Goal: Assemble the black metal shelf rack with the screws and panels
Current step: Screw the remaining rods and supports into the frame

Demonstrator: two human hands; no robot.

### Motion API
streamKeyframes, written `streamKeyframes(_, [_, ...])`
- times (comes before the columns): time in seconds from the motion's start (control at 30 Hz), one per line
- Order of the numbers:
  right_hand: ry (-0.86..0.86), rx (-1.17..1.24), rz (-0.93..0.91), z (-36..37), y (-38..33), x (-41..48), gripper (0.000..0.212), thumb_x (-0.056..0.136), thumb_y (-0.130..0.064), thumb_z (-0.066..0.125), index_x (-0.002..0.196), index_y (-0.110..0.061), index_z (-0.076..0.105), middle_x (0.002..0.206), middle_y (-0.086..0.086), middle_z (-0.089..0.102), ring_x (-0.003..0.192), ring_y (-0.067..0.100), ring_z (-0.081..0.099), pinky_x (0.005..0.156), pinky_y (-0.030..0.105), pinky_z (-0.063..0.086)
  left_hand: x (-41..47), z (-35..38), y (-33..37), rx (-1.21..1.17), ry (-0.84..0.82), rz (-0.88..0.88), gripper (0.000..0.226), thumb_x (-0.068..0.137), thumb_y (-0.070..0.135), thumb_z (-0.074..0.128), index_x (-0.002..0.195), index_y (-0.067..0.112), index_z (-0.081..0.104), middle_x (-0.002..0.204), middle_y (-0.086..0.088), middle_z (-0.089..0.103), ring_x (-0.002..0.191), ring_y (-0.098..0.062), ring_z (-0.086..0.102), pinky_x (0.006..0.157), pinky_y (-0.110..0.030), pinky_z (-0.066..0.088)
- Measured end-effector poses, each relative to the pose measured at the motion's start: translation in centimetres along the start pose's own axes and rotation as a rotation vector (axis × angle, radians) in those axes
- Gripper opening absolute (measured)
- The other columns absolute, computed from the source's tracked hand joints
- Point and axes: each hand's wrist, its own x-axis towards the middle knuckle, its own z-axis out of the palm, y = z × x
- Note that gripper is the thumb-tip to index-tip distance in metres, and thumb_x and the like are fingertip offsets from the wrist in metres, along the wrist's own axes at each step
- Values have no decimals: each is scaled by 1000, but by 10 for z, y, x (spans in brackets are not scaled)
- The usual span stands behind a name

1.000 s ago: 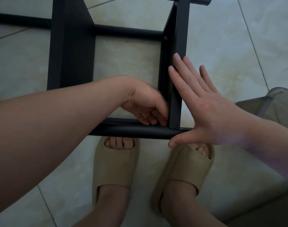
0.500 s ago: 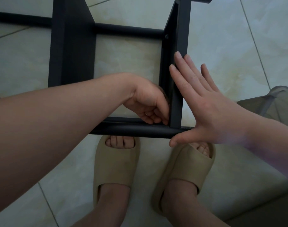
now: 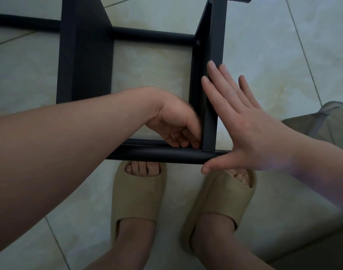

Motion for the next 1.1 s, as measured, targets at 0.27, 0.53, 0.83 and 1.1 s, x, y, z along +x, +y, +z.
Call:
streamKeyframes(0.27, [7,-1,-6,1,0,0,140,67,-91,52,161,-5,-7,169,11,-20,155,25,-21,126,56,-5,0,-1,2,-6,5,20,17,90,1,61,82,13,71,76,0,67,70,-11,56,75,-25,46])
streamKeyframes(0.53, [7,-4,-6,1,1,0,140,68,-91,51,161,-5,-7,169,11,-20,155,26,-21,126,57,-4,2,-1,-2,-35,-4,43,14,90,2,61,85,13,69,76,1,68,72,-10,58,78,-26,47])
streamKeyframes(0.83, [9,-6,-9,2,0,0,140,68,-92,51,161,-5,-7,169,12,-20,155,27,-20,126,57,-4,-9,-7,-2,8,-47,13,11,81,15,69,91,18,72,92,1,70,72,-9,56,70,-24,42])
streamKeyframes(1.1, [14,-2,-9,2,1,0,140,68,-91,52,161,-5,-7,169,11,-20,155,26,-21,126,57,-3,-1,-1,3,47,-20,-11,28,90,6,64,68,19,74,77,-1,67,64,-9,47,60,-22,31])
